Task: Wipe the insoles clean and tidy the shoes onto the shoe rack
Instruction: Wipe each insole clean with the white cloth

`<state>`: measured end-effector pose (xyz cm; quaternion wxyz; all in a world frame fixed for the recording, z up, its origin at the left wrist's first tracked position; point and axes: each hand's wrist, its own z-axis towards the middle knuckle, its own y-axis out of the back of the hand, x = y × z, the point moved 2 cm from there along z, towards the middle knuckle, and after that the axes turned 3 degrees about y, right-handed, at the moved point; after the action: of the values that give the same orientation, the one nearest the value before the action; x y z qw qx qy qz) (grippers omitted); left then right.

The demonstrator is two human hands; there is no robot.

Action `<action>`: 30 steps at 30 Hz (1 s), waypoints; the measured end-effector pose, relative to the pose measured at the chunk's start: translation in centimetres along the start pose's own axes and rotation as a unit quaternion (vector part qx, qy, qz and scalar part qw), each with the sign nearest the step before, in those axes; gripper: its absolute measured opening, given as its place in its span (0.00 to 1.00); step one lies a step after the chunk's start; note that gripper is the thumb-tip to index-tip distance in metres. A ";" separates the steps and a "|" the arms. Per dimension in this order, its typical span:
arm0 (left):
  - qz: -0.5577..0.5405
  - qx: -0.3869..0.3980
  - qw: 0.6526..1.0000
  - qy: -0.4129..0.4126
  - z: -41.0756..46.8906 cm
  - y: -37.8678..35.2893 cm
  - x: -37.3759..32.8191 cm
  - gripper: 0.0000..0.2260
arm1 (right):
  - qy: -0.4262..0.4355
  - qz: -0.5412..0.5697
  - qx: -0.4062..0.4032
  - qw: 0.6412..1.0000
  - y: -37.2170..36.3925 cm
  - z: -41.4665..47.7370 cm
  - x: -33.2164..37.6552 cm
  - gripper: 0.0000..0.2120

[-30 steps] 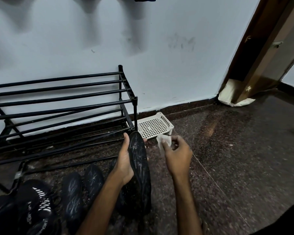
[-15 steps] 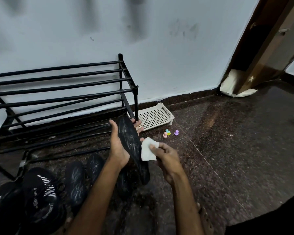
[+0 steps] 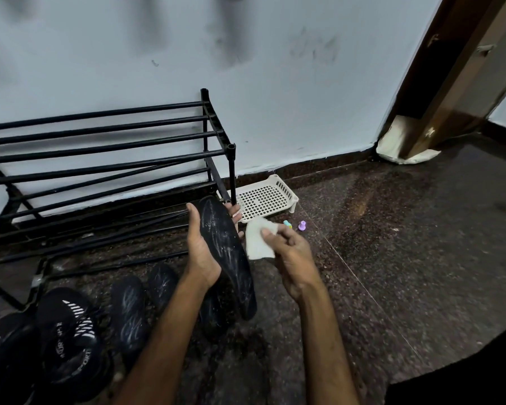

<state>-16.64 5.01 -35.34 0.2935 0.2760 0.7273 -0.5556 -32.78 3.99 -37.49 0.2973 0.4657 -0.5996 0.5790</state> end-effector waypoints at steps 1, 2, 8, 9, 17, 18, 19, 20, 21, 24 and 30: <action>0.001 0.005 1.000 0.004 0.0 -0.2 0.1 0.40 | 0.001 -0.063 0.000 0.998 -0.8 0.1 -0.2 0.11; 0.012 0.011 1.000 0.006 0.0 -0.4 0.2 0.40 | 0.004 -0.188 -0.026 0.982 -1.1 0.1 -0.9 0.09; 0.082 0.005 0.997 0.008 0.3 0.2 0.3 0.37 | 0.130 -0.417 -0.256 0.862 1.9 -0.6 -1.3 0.08; 0.082 0.002 0.997 0.007 0.4 0.4 0.5 0.36 | 0.116 -0.359 -0.229 0.897 2.0 -0.3 -1.1 0.09; 0.039 0.016 0.998 0.038 0.2 0.4 1.6 0.39 | 0.073 -0.431 -0.181 0.881 0.0 -0.6 -2.2 0.07; 0.041 0.018 0.998 0.047 0.3 0.4 1.5 0.40 | 0.099 -0.409 -0.220 0.880 0.8 -1.1 -2.0 0.06; 0.038 0.020 0.997 0.063 0.5 0.4 1.5 0.40 | 0.120 -0.360 -0.248 0.891 1.2 -1.3 -1.3 0.06; 0.037 0.020 0.996 0.080 0.7 0.5 1.6 0.41 | 0.135 -0.312 -0.261 0.903 1.1 -1.5 -0.4 0.06; 0.042 0.016 0.994 0.097 0.7 0.5 1.8 0.42 | 0.156 -0.294 -0.264 0.905 0.7 -1.3 0.7 0.08; 0.051 0.027 0.985 0.160 0.5 0.6 3.0 0.46 | 0.232 -0.337 -0.236 0.882 -1.8 -1.1 3.8 0.11; -0.025 0.053 0.977 0.206 -0.6 -0.9 4.0 0.37 | 0.306 -0.518 -0.135 0.787 -4.4 -0.6 1.5 0.05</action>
<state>-20.06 5.64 -37.55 0.1081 0.3811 0.7484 -0.5320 -29.46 4.68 -34.24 0.7800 0.4604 -0.2180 0.3635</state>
